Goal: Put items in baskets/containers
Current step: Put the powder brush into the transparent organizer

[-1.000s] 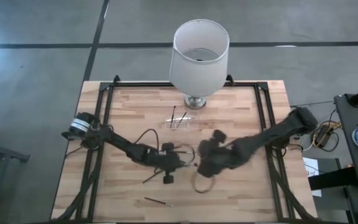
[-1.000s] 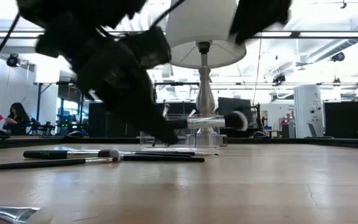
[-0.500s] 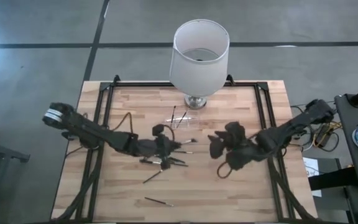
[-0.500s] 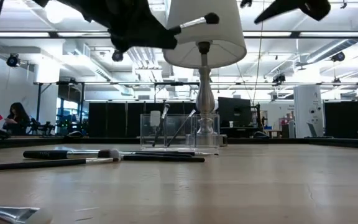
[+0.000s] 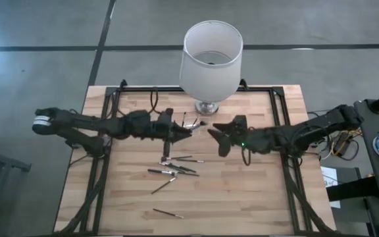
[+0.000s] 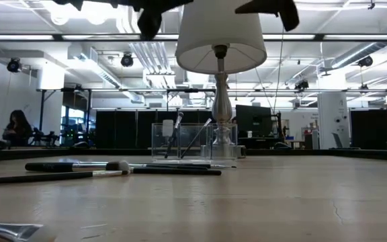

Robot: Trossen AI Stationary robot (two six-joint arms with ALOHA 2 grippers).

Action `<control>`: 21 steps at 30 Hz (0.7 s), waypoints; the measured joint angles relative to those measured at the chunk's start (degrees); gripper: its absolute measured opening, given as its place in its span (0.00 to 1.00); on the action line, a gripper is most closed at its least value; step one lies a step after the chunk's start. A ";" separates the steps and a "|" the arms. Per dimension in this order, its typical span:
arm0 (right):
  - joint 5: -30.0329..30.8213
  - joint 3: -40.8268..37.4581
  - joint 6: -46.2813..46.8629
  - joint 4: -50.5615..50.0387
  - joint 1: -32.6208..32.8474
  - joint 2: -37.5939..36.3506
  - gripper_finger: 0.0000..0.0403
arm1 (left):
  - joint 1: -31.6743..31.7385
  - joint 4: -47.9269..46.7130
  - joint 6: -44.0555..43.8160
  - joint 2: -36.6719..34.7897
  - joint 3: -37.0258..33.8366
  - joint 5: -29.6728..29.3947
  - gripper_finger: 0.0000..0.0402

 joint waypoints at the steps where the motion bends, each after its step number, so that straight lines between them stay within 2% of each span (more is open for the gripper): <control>1: -1.54 0.46 -0.86 0.03 -0.90 0.03 0.48 | 1.08 0.39 -0.64 -0.04 -0.08 1.52 0.08; 5: -9.54 1.93 -6.53 0.78 -4.02 1.95 0.48 | 5.28 4.71 -3.50 0.77 0.00 11.58 0.08; 8: -12.10 3.04 -9.96 0.33 -5.09 3.66 0.48 | 7.52 4.60 -4.91 2.38 -0.08 16.93 0.09; 21: -14.04 5.85 -10.09 0.54 -8.12 5.53 0.48 | 8.59 8.34 -6.52 6.63 -0.40 17.19 0.09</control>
